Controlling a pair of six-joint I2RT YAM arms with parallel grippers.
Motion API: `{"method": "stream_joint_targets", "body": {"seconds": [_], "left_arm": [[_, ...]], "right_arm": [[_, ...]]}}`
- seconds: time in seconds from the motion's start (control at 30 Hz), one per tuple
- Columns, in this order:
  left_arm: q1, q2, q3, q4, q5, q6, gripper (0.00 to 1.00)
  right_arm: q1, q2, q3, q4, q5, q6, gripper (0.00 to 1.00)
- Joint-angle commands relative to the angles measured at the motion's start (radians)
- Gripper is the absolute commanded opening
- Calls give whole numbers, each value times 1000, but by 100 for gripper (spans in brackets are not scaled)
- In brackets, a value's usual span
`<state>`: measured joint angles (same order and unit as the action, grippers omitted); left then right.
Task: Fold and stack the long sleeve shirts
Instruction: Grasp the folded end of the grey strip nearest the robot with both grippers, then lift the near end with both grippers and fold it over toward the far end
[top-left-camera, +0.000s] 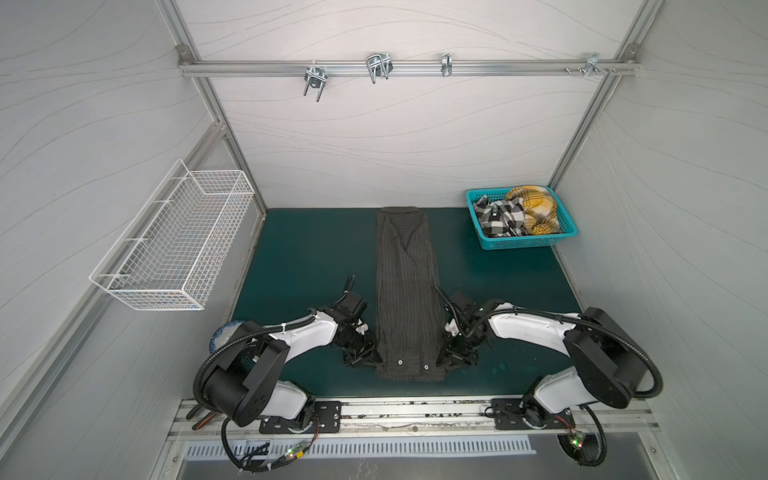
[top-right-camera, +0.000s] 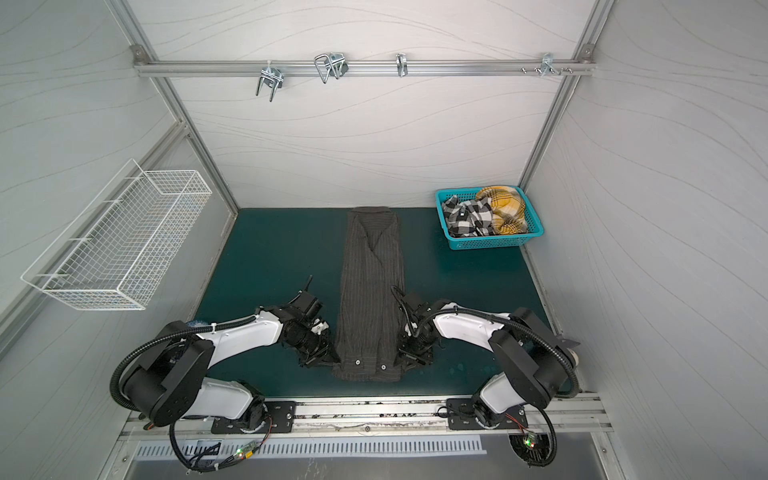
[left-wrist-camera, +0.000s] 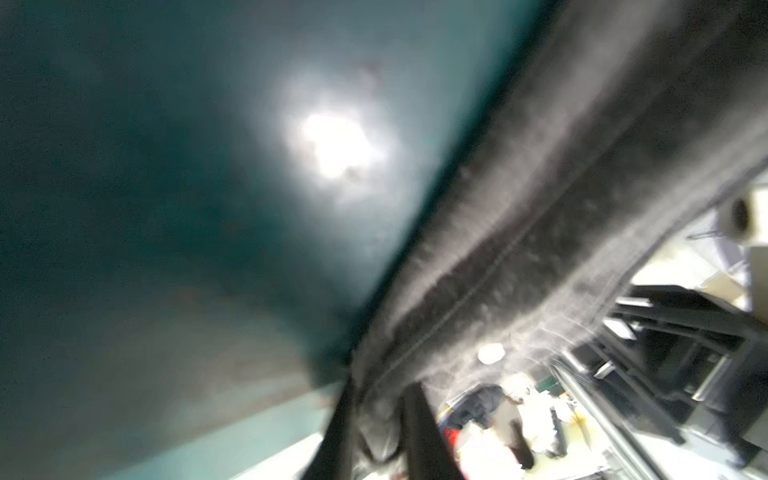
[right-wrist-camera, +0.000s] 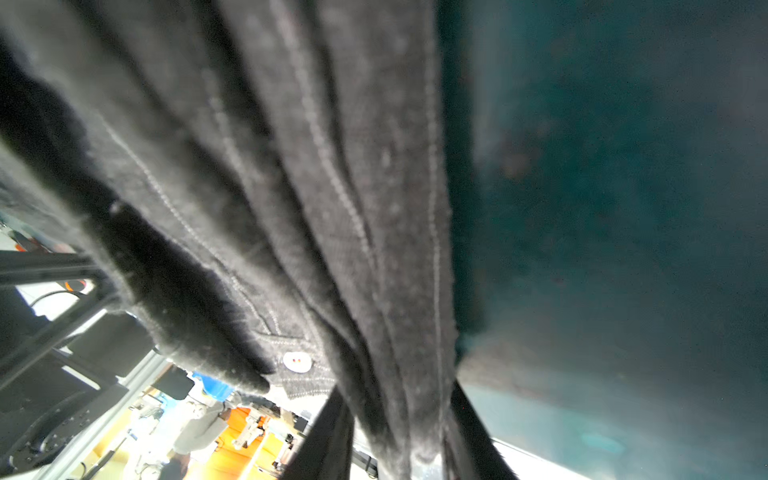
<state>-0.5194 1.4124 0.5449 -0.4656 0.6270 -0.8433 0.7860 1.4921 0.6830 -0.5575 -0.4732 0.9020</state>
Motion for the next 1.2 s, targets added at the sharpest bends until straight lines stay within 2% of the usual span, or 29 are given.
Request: {"method": "stream_joint_targets", "body": {"seconds": [0.0, 0.03, 0.17, 0.37, 0.67, 0.9, 1.07, 1.17], "left_arm": [[-11, 22, -10, 8, -22, 3, 5], [-16, 24, -7, 8, -23, 4, 0], [-28, 30, 3, 3, -26, 6, 0], [-36, -42, 10, -46, -38, 16, 0], [-70, -251, -29, -173, -52, 8, 0], [-85, -321, 30, -222, -51, -18, 0], [-64, -334, 131, -178, -60, -78, 0], [-15, -281, 215, -110, -54, -88, 0]], "right_arm": [[10, 22, 10, -1, 26, 6, 27], [10, 21, 15, -5, 31, 2, 24], [23, -9, 22, -13, 40, -3, 10], [55, -63, 49, -75, 49, -8, 0], [89, -198, 26, -145, 58, 50, 0], [88, -264, 116, -245, 83, 40, 0], [1, -257, 229, -276, 70, -15, 0], [-81, -177, 324, -262, 8, -70, 0]]}}
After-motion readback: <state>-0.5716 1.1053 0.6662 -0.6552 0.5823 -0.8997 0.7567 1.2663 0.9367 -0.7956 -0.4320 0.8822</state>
